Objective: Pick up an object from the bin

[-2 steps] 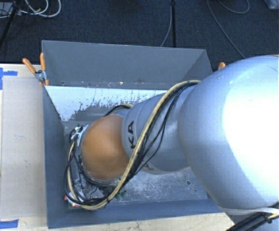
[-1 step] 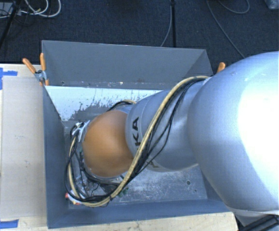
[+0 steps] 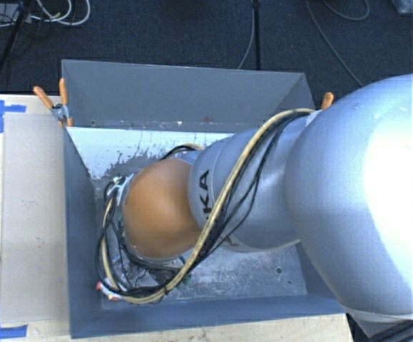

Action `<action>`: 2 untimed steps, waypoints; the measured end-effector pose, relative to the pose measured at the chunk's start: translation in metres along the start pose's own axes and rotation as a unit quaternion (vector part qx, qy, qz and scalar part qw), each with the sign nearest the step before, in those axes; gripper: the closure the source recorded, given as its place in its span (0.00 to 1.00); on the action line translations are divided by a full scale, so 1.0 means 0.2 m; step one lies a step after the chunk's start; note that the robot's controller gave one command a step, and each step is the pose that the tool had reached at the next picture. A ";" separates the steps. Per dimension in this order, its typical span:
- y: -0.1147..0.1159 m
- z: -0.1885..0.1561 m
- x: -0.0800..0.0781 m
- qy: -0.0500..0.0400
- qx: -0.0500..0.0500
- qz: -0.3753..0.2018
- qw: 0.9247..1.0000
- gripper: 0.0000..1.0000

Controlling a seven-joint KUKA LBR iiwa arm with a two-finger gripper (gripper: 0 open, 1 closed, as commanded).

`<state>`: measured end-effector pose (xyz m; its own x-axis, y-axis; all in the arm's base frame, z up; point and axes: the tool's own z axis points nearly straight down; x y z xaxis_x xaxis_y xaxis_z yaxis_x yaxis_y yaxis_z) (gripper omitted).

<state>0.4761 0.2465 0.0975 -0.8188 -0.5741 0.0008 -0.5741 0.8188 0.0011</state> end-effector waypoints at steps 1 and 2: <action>0.00 -0.06 0.01 0.002 0.000 0.000 1.000 1.00; 0.00 -0.14 0.00 0.001 0.000 0.001 1.000 1.00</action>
Offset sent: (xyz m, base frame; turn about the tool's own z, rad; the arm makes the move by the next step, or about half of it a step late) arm 0.0000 0.0000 0.0436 0.0000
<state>0.4755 0.2464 0.1250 -0.8194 -0.5733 0.0035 -0.5733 0.8194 0.0017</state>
